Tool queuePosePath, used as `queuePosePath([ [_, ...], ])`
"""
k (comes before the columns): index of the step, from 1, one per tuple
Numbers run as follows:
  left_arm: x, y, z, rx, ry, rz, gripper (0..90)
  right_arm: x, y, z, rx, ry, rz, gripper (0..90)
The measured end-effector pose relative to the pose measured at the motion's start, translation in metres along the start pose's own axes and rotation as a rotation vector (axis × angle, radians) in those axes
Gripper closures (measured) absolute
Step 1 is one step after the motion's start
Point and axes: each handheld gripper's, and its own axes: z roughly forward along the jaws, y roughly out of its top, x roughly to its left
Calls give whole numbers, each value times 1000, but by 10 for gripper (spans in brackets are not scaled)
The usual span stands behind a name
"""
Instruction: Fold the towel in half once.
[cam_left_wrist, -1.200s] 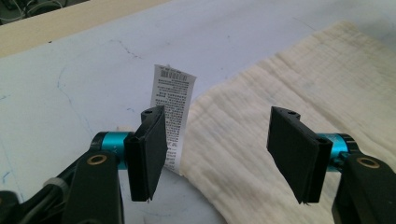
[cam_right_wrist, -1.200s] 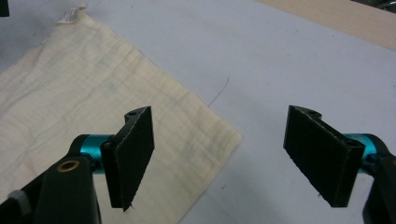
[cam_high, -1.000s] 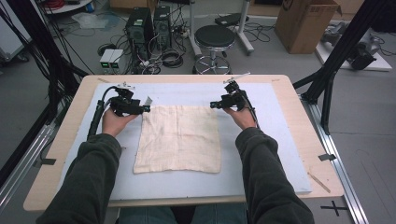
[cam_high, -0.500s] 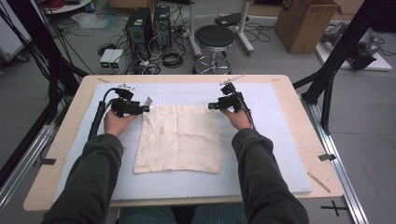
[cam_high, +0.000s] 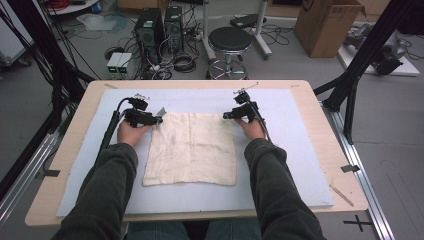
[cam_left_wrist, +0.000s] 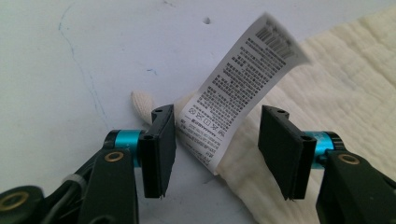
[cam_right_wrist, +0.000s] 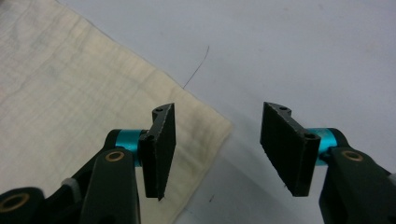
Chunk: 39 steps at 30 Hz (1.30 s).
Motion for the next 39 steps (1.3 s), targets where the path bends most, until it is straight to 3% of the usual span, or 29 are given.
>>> queuePosePath([
  [4,-2,0,-1,3,19,21,534,6,0,7,35,-9,-37,557],
  [6,-3,0,0,0,10,30,601,9,0,8,39,-43,-46,607],
  [9,-6,0,1,-1,28,43,654,8,0,7,41,-62,-32,701],
  [13,-5,0,1,-2,2,28,811,7,0,6,46,-27,-34,855],
  [20,-5,1,-3,-13,-23,43,872,2,0,-4,19,13,4,873],
  [25,-5,4,-13,-60,-41,57,873,0,2,-15,-4,35,-11,873],
  [39,-7,4,-36,-122,-93,100,873,4,1,-37,-78,109,-55,873],
])
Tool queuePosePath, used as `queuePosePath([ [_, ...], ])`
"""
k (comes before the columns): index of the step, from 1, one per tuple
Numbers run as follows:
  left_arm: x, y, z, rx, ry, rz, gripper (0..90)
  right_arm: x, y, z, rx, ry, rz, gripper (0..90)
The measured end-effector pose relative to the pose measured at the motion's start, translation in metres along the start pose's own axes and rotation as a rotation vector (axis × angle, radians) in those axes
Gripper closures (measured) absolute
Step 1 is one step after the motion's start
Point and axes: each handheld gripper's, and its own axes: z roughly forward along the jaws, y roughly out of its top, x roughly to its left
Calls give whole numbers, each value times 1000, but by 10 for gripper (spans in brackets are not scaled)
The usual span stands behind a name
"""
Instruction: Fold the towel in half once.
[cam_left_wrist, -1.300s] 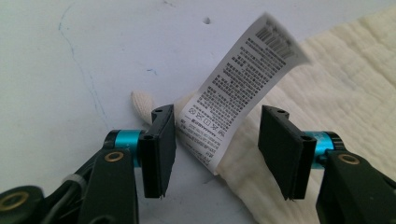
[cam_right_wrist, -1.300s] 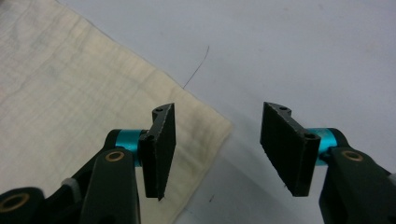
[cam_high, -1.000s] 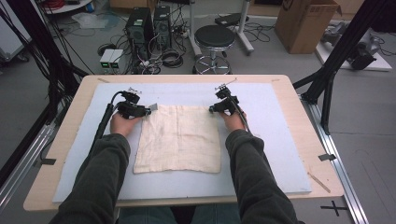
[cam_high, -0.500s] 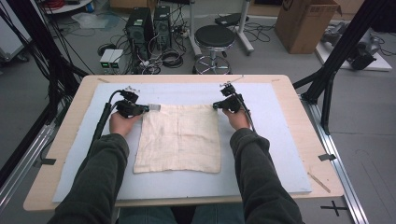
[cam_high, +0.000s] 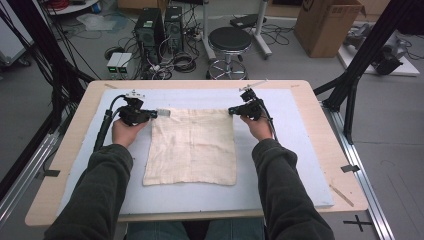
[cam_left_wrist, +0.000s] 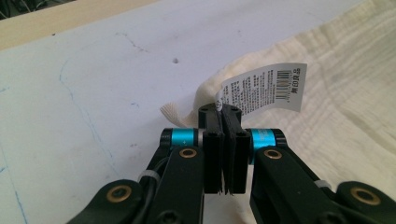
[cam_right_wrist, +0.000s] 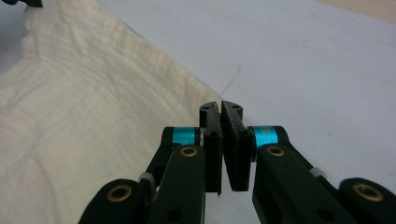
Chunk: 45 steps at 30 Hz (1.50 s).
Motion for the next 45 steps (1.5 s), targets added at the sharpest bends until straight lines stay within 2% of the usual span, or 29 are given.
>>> queuePosePath([
  [6,-7,-6,-10,-18,-9,13,873,6,-7,-10,-18,27,1,873],
  [14,-12,-13,-22,-41,-32,20,873,17,-5,-23,-51,70,-36,872],
  [23,-22,-10,-40,-59,-49,73,873,26,-11,-34,-60,97,-59,872],
  [24,-23,-12,-42,-71,-55,74,873,27,-12,-36,-62,106,-61,872],
  [31,-25,-28,-49,-65,-58,69,873,34,-18,-43,-67,125,-84,872],
  [32,-26,-30,-51,-70,-62,67,873,36,-19,-44,-64,128,-76,872],
  [37,-31,-35,-57,-65,-67,101,873,42,-21,-48,-65,141,-91,872],
  [45,-41,-45,-68,-72,-87,129,873,55,-31,-55,-56,161,-120,872],
])
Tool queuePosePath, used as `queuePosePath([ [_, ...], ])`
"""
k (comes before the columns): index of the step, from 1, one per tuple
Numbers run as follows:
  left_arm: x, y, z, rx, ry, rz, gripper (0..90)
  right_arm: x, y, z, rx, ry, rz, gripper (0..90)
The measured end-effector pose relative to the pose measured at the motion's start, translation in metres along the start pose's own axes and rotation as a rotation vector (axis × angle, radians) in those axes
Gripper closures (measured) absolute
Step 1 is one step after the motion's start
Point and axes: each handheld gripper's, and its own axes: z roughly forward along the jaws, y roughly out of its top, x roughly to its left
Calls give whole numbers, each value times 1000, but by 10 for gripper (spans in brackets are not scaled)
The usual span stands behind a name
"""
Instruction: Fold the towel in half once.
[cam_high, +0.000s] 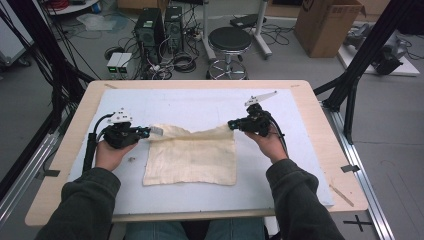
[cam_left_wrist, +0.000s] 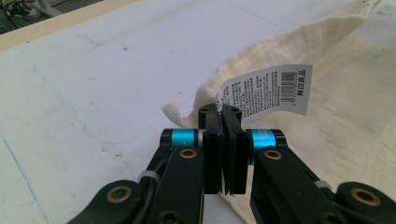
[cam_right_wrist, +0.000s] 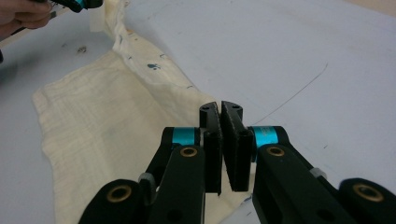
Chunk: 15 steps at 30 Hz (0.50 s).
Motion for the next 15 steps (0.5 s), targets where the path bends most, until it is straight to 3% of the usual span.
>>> queuePosePath([
  [10,-23,3,-12,10,-32,86,872,17,-17,-10,21,9,-17,872],
  [15,-32,-6,-17,10,-40,97,872,28,-17,-16,18,14,-51,872],
])
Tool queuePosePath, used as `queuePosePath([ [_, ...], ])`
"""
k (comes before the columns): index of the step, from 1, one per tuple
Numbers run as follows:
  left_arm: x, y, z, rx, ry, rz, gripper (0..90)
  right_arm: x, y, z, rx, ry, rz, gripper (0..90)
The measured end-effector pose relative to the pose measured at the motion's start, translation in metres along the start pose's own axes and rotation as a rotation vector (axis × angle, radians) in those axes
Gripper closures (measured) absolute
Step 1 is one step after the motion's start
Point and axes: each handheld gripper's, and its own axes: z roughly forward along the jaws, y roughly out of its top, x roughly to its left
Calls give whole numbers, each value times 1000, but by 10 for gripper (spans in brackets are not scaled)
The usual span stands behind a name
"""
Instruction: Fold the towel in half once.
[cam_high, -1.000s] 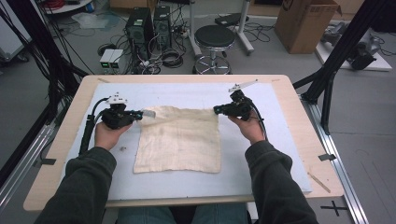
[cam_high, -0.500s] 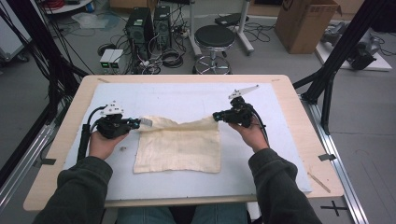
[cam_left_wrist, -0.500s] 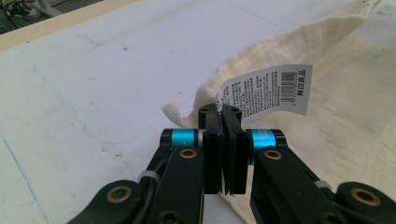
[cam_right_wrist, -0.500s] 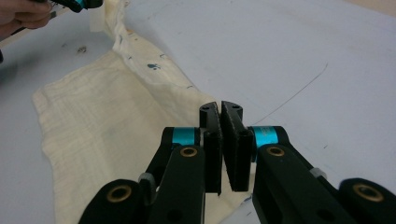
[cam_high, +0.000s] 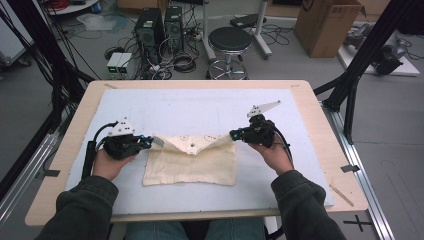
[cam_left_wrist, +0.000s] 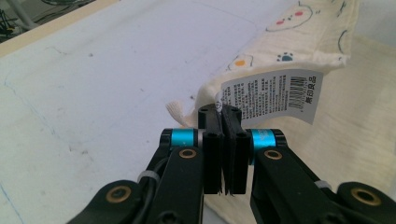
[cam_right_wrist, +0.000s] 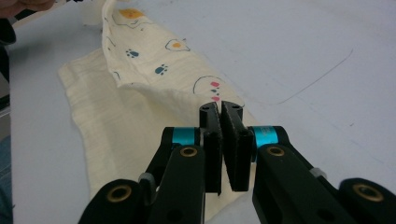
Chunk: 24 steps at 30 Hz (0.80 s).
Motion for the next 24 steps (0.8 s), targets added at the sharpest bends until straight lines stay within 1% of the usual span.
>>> queuePosePath([
  [2,-3,-5,-3,-3,2,-2,871,3,-1,0,7,3,-13,872],
  [3,-3,-7,-4,-8,2,-5,871,6,-1,-1,13,3,-9,872],
  [4,-4,-9,-6,-4,1,-8,871,8,-1,-2,13,1,-12,872],
  [5,-5,-11,-7,-3,1,-7,871,9,-2,-2,2,4,-22,872],
  [11,-11,-21,-14,-20,2,-8,870,16,-12,-1,7,10,-9,872],
  [18,-20,-29,-16,-20,-3,12,868,24,-24,-3,3,6,-8,871],
  [19,-21,-29,-17,-7,-3,23,867,26,-25,-3,7,5,-6,871],
  [21,-25,-29,-16,-6,0,35,867,27,-27,-3,10,0,-15,871],
  [24,-28,-28,-16,1,-7,52,865,30,-31,-2,13,0,-13,870],
])
